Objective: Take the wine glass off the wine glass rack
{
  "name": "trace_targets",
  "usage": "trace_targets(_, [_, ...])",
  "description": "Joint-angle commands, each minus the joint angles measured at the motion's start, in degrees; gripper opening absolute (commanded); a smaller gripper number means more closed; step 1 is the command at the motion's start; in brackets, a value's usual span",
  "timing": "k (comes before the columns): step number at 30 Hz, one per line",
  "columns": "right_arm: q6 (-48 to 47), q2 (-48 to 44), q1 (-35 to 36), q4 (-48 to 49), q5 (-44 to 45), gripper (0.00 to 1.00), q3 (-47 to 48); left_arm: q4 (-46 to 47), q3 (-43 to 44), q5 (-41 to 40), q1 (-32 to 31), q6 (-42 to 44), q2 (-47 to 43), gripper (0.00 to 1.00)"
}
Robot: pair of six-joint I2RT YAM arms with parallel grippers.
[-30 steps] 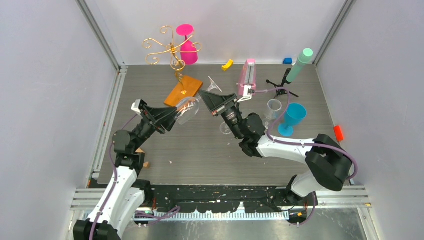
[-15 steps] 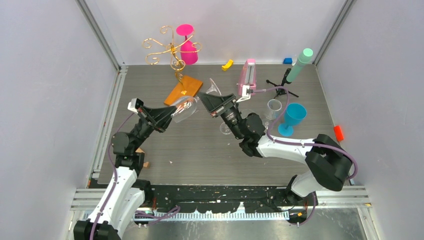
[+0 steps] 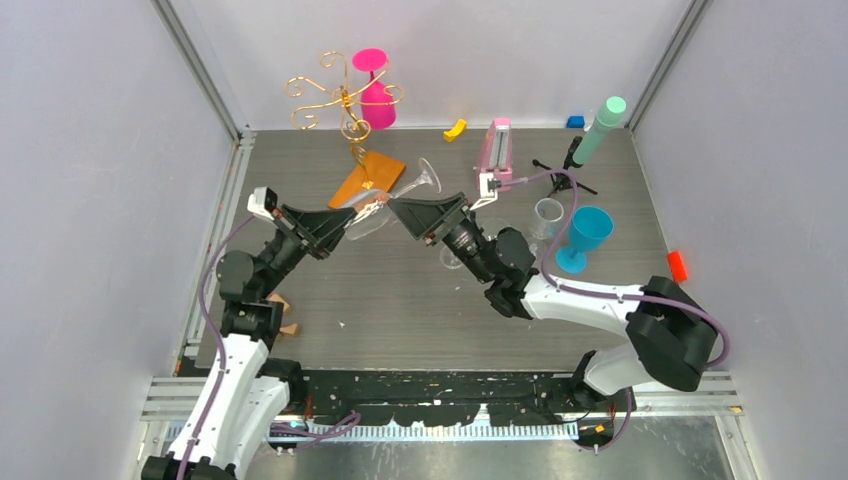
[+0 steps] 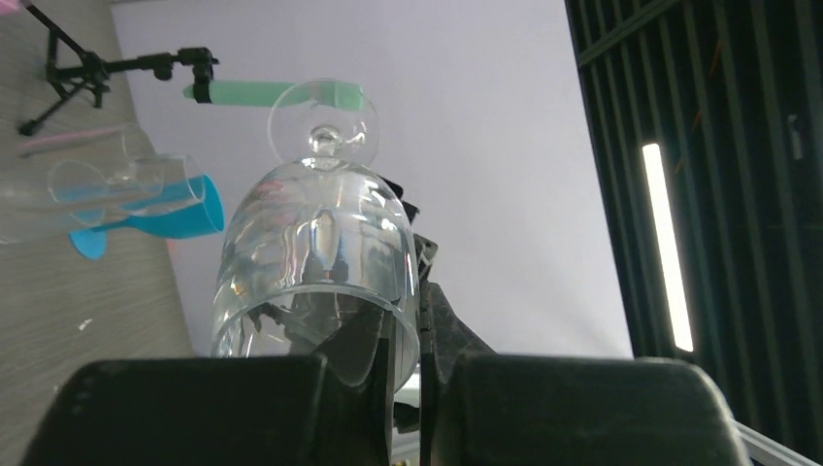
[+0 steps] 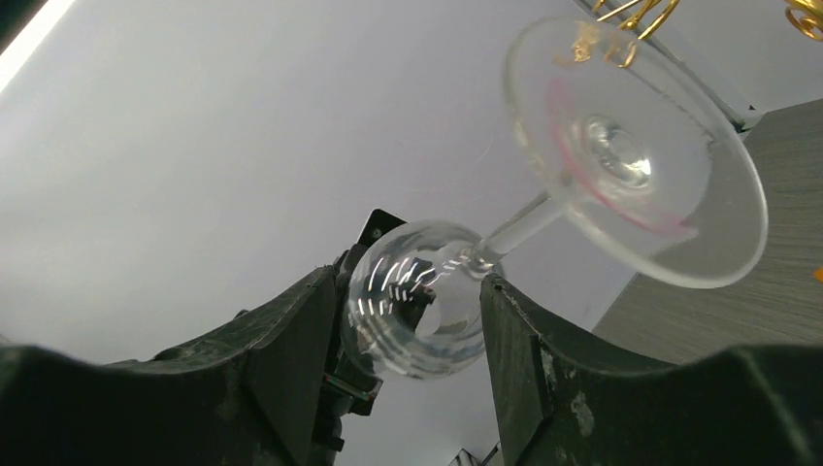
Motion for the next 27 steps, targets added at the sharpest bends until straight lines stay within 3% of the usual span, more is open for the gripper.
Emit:
trace_targets(1, [-1.34,-6.00,0.63,-1.21,-0.46,0.63,-1.05,-13.88,8.92,-0.81,0.05,14.61,-0.20,0.00])
trace_targets(9, [-5.77,-15.65,0.62,-15.72,3.16,0.64,-3.28,-52.18,28.12,-5.68,0.08,43.05,3.08,0.00])
trace_targets(15, [-10.12,-22.67,0.67,-26.88,8.85,0.60,-3.73,-70.75,40.80,1.22,0.06,60.28,14.41,0.00])
trace_targets(22, [-12.83,-29.09,0.63,-38.11,14.43,0.58,-4.13,-79.18,46.56,-7.48,-0.84,70.58,20.84,0.00])
trace_targets(27, [-13.94,-32.84,0.66,-45.28,18.79,0.57,-4.38,-84.97,52.47,-16.72,-8.63,76.44,28.57,0.00])
